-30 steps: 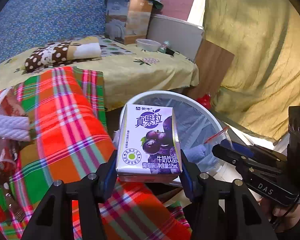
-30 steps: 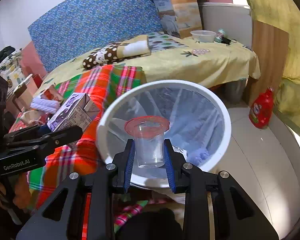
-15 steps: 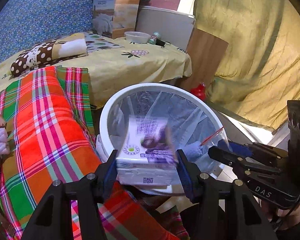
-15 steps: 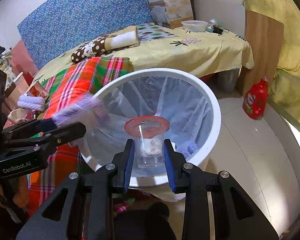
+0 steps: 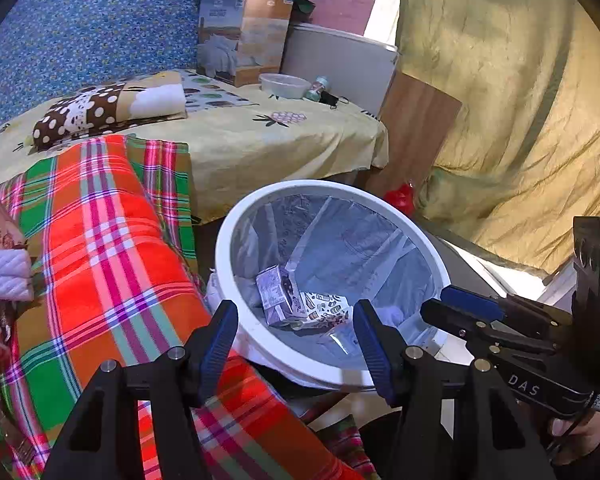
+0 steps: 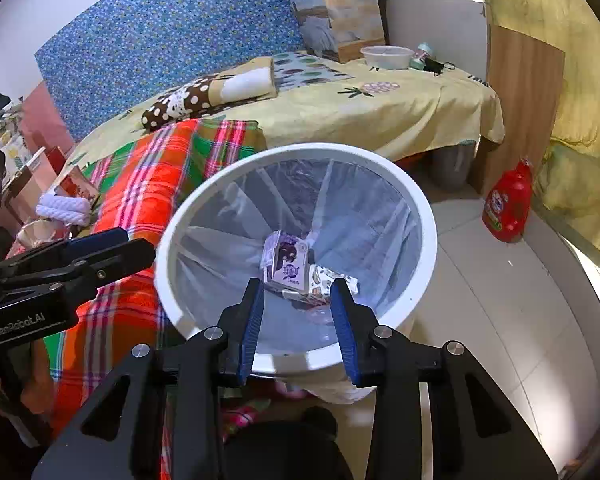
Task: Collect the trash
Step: 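Return both tools to the remaining trash on the cloth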
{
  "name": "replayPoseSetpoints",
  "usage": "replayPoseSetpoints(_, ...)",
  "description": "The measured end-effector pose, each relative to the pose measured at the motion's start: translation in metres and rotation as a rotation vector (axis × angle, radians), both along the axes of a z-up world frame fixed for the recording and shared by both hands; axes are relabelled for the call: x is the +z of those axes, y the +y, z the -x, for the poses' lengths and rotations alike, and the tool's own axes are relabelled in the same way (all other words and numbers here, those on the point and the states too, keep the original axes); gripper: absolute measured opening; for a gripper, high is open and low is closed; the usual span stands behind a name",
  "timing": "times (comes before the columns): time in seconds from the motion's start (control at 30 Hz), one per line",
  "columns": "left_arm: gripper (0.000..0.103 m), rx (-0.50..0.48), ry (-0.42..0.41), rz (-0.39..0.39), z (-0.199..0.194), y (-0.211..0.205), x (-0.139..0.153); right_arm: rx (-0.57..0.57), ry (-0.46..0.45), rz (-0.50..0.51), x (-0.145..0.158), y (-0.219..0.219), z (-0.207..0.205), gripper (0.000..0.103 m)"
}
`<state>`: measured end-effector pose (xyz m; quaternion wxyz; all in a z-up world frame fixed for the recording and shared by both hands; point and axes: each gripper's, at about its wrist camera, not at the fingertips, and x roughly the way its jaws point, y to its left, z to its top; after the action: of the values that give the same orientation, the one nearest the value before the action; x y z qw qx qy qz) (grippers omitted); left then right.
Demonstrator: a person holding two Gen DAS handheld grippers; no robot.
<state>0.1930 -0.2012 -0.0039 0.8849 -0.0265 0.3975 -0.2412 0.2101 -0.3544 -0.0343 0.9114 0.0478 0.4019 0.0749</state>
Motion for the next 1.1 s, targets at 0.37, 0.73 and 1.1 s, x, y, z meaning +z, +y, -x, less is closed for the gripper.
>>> replayPoseSetpoints(0.37, 0.06, 0.066, -0.013, 0.023, 0.019, 0.03, 0.011, 0.05, -0.059, -0.01, 0.017, 0.023, 0.013, 0.037)
replayPoseSetpoints(0.73, 0.06, 0.16, -0.007, 0.044, 0.048, 0.076, 0.018, 0.147, -0.099, -0.017, 0.029, 0.062, 0.027, 0.037)
replayPoseSetpoints(1.1, 0.06, 0.237, -0.027, 0.058, 0.083, 0.117, 0.023, 0.244, -0.116, -0.036, 0.033, 0.098, 0.041, 0.037)
